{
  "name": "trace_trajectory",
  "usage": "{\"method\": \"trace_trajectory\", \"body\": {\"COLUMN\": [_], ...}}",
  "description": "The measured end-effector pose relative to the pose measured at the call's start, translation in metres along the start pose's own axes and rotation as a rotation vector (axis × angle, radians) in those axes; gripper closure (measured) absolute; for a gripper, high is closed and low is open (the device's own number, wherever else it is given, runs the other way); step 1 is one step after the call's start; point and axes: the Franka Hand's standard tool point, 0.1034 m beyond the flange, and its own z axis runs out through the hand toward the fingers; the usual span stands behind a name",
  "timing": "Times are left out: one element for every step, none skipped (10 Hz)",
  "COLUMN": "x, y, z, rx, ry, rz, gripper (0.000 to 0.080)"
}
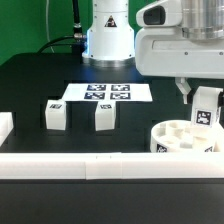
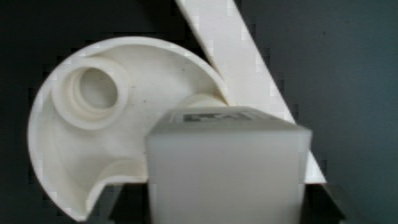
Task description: Assemble stool
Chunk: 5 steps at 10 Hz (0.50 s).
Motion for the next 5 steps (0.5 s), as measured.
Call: {"method": "trace_trajectory", "body": {"x": [0.0001,0.0002,-0.0001,-0.0013,-0.0047], "y": [0.0001,-0.0001,-0.0016,-0.0027,-0.0021], "z": [0.0000,0.0001,0.0016,0.0033,0.0037], "rx": [0.004,0.005,0.038,0.093,0.138], "ry": [-0.003,-0.002,0.014,0.017,0.002], "rz": [0.061,0.097,0.261,0.424,0.597], "gripper": [0.0462,0.0462,0.0462,0.0462,0.0462]}}
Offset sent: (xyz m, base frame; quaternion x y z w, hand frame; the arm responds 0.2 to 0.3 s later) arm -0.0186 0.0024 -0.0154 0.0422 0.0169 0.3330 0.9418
